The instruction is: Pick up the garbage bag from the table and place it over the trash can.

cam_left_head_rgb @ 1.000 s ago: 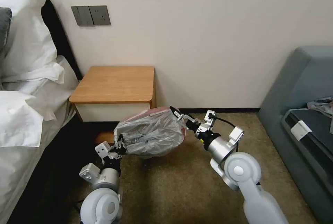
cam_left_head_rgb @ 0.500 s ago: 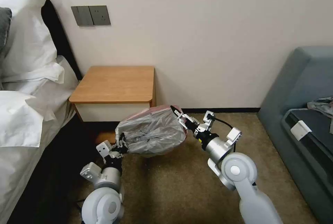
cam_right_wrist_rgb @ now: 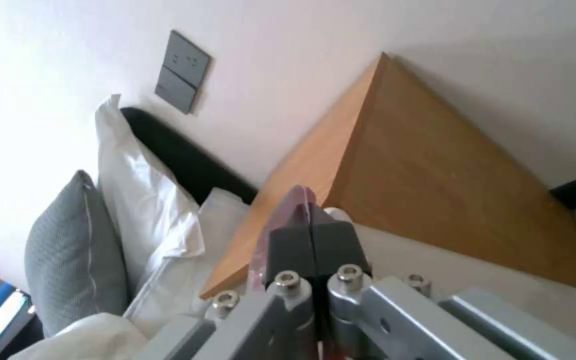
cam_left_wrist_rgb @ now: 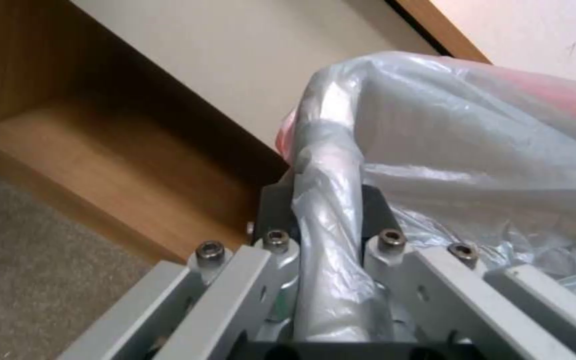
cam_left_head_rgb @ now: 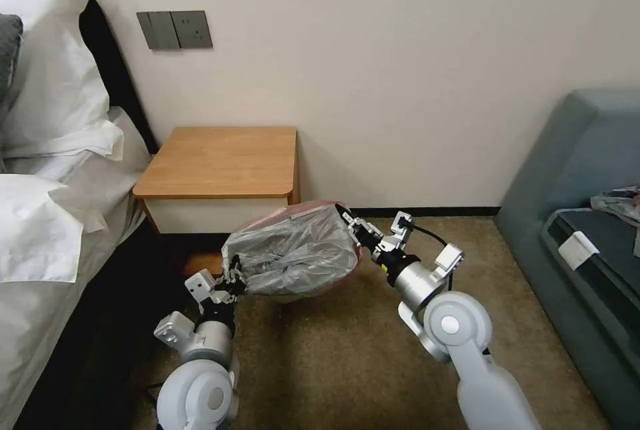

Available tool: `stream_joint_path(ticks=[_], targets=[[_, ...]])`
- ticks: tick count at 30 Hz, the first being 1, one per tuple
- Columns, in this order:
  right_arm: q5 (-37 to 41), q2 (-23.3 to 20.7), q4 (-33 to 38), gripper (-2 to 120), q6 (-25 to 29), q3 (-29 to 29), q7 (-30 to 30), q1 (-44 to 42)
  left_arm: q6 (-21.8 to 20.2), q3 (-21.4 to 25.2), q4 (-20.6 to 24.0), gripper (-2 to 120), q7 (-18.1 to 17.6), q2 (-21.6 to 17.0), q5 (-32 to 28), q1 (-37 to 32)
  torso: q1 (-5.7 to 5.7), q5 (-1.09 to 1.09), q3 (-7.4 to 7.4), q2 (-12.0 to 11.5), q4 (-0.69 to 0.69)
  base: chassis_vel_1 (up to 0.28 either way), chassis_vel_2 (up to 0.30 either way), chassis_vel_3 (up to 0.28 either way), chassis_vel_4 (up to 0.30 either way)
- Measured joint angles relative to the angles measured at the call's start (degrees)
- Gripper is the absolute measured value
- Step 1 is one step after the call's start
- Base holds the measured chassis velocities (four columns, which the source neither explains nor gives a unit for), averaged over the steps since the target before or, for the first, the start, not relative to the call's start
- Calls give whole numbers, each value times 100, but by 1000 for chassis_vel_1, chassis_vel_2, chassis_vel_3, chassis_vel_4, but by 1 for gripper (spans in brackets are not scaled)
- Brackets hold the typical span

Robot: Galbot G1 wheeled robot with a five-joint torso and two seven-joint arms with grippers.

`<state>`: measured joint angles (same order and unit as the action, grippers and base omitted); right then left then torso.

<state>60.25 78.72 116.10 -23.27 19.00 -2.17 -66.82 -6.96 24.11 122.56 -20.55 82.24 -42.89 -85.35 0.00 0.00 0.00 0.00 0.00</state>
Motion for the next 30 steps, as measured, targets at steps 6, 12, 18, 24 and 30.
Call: stream_joint_path(ticks=[6, 12, 18, 24, 30], targets=[[-1, 24, -39, 0, 12, 44, -1, 74, 1, -7, -1, 6, 42, 3, 0, -26, 0, 0, 0, 0, 0, 0, 0, 0, 0], [-76, 29, -208, 0, 10, 84, 6, 283, 8, -8, -1, 6, 156, -11, 3, -71, 0, 0, 0, 0, 0, 0, 0, 0, 0], [-101, -39, -394, 0, -20, 87, 33, 425, 12, 29, 27, 6, 282, -33, -56, -108, 0, 0, 0, 0, 0, 0, 0, 0, 0], [-104, -132, -526, 0, -46, 95, 19, 431, -8, 96, 90, 6, 378, -46, -334, -117, 0, 0, 0, 0, 0, 0, 0, 0, 0], [-187, -144, -681, 0, -47, 100, -47, 475, -90, 184, 153, 6, 517, -62, -567, -146, 0, 0, 0, 0, 0, 0, 0, 0, 0]])
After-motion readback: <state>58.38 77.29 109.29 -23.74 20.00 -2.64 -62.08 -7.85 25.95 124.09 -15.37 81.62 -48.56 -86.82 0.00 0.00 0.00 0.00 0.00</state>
